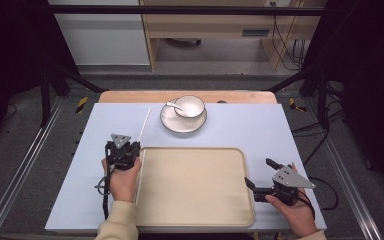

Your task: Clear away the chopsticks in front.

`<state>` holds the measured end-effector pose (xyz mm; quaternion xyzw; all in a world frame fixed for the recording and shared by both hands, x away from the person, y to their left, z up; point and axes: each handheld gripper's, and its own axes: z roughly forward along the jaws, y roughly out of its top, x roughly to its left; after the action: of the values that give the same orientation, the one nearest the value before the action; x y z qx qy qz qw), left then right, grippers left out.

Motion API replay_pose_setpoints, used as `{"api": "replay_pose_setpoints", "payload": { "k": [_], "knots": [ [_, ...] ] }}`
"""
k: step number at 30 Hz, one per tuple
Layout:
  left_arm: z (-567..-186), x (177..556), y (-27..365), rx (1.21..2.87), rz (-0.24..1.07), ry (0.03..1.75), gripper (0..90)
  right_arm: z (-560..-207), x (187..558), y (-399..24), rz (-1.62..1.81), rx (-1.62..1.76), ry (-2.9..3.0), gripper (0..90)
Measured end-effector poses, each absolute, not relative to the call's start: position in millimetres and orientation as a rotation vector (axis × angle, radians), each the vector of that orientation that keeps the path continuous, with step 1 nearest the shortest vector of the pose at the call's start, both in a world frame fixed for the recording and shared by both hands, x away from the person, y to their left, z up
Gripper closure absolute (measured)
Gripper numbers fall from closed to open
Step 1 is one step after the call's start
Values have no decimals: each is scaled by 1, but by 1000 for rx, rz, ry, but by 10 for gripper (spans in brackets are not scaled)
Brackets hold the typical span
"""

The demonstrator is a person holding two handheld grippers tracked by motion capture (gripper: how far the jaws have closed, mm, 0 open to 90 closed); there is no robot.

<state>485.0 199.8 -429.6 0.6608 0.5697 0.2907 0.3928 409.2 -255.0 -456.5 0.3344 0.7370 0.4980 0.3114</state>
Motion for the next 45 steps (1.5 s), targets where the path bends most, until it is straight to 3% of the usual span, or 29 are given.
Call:
{"api": "replay_pose_setpoints", "payload": {
  "k": [13,26,45],
  "knots": [
    [-432,434,187,1682,741,1430,850,-456,409,-256,1320,897,1940,46],
    [-456,386,185,1664,650,1494,849,-456,409,-256,1327,906,1945,47],
    [-470,374,181,1710,642,1539,849,-457,409,-254,1328,900,1961,51]
  ]
}}
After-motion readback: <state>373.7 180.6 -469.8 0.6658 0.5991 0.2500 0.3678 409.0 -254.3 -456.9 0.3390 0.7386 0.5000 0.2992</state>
